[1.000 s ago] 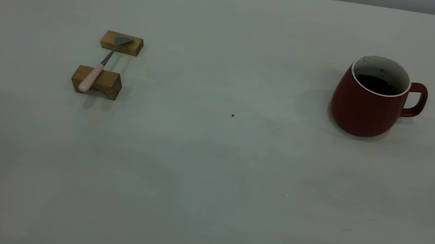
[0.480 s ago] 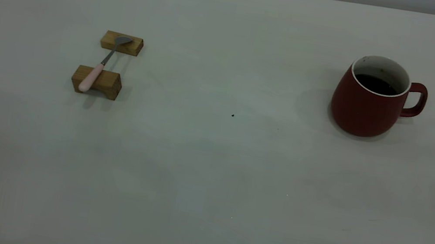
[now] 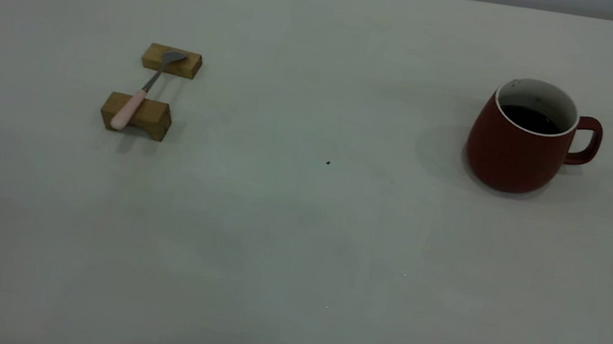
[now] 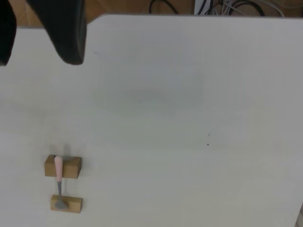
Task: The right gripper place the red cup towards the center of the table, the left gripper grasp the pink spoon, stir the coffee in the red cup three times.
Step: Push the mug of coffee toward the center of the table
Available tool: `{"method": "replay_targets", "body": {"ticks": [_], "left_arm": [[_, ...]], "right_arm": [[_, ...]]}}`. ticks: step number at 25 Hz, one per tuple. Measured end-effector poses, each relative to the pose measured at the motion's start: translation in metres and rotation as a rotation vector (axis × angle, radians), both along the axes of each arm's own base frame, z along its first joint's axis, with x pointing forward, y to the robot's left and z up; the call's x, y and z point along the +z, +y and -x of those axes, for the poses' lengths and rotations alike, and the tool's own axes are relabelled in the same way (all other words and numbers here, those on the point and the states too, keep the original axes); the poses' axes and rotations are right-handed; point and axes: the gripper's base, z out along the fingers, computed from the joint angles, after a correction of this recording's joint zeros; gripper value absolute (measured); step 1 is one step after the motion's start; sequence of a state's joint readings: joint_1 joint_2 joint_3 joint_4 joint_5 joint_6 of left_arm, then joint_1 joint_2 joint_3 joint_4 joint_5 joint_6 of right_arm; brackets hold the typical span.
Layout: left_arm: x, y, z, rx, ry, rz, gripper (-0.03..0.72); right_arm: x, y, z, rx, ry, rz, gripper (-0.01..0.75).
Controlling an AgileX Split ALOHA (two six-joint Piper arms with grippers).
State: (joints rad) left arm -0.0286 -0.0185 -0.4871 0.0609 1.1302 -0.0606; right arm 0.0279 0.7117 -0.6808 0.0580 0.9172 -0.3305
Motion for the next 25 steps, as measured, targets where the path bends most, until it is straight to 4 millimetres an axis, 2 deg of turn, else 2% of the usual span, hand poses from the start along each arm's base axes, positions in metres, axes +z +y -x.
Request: {"method": "replay_targets", "body": {"ticks": [2,5,12,15,20,22,25], "left_arm": [[0.000,0.000,0.000,0.000,-0.001,0.000,0.342],[0.000,0.000,0.000,0.000,-0.001,0.000,0.342],[0.000,0.000,0.000,0.000,-0.001,0.000,0.342],[0.000,0.000,0.000,0.000,-0.001,0.000,0.342],[0.000,0.000,0.000,0.000,-0.001,0.000,0.342],[0.000,0.000,0.000,0.000,-0.001,0.000,0.342],[0.000,0.000,0.000,0.000,0.000,0.000,0.342]], "right_arm": [[-0.007,0.001,-0.033,0.047,0.068,0.042,0.591],[-0.030,0.003,-0.083,0.166,0.179,0.123,0.591],[-0.097,0.026,-0.171,0.437,0.306,0.256,0.591],[-0.123,0.030,-0.200,0.510,0.334,0.293,0.591],[-0.164,0.034,-0.237,0.645,0.376,0.357,0.591],[-0.183,0.035,-0.248,0.706,0.400,0.380,0.591],[-0.201,0.037,-0.262,0.788,0.407,0.415,0.591]]}}
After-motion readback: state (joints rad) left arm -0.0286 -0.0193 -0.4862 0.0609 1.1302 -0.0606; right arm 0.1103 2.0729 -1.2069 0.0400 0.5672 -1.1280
